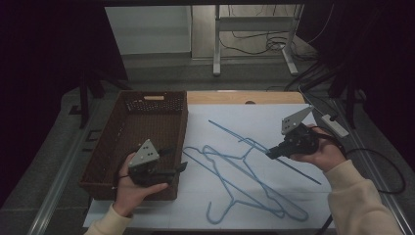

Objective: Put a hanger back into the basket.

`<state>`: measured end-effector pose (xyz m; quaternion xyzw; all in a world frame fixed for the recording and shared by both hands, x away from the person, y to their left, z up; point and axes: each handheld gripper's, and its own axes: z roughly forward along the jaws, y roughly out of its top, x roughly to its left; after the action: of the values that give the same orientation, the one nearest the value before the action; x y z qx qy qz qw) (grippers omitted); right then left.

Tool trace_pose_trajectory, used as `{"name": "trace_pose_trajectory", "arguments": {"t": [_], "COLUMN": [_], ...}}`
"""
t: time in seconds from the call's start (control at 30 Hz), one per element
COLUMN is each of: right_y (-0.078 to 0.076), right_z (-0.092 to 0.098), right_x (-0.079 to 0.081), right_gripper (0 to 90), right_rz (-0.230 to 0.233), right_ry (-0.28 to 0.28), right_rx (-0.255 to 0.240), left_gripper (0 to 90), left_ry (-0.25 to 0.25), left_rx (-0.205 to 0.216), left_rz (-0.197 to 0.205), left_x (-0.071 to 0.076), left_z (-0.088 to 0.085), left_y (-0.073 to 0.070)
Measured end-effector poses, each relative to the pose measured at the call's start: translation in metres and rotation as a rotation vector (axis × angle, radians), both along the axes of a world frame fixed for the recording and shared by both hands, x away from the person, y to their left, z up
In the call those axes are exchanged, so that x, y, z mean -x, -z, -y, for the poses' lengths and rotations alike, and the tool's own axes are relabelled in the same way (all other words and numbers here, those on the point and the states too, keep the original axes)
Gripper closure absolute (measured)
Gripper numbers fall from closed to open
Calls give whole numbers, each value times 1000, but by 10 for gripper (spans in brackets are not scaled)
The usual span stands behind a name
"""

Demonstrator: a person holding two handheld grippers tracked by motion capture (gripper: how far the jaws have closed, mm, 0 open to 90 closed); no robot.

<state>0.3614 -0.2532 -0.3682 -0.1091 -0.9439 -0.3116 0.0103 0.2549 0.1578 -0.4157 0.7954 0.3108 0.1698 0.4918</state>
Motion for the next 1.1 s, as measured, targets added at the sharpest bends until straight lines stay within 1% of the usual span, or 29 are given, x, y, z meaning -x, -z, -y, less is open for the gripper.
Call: {"name": "trace_pose_trajectory", "arguments": {"t": [0.07,0.17,0.27,0.4,0.5,0.6,0.73,0.83,0.87,0.93,1.0,1.07,1.1], "right_y": [0,2,4,7,7,8,8,8,8,7,7,7,7], "right_z": [-1,-3,-3,-3,-3,-2,-2,-3,-3,-3,-4,-4,-4], "right_x": [2,3,3,2,3,3,4,5,5,6,7,7,7], "right_gripper": [885,885,885,885,885,885,885,885,885,885,885,885,885], "right_rz": [-6,-17,-26,-30,-33,-38,-41,-47,-47,-50,-57,-63,-63], "right_ry": [-5,-16,-19,-20,-24,-29,-37,-48,-48,-62,-71,-89,-89], "right_rx": [0,2,-1,1,-5,-12,-19,-28,-28,-32,-35,-36,-36], "left_gripper": [313,312,311,311,314,319,328,334,335,341,347,355,372], "left_ry": [22,64,90,121,135,151,189,228,228,251,272,311,311], "left_rx": [-8,-45,-71,-130,-163,-208,-242,-253,-253,-263,-282,-293,-293], "left_rz": [-8,-19,-27,-34,-42,-39,-37,-56,-56,-57,-51,-52,-52], "left_x": [-8,-23,-33,-50,-62,-75,-86,-96,-96,-100,-102,-102,-102], "left_z": [9,28,42,64,76,90,104,115,115,121,125,129,129], "left_y": [-4,-10,-13,-16,-16,-15,-15,-12,-12,-11,-9,-7,-7]}}
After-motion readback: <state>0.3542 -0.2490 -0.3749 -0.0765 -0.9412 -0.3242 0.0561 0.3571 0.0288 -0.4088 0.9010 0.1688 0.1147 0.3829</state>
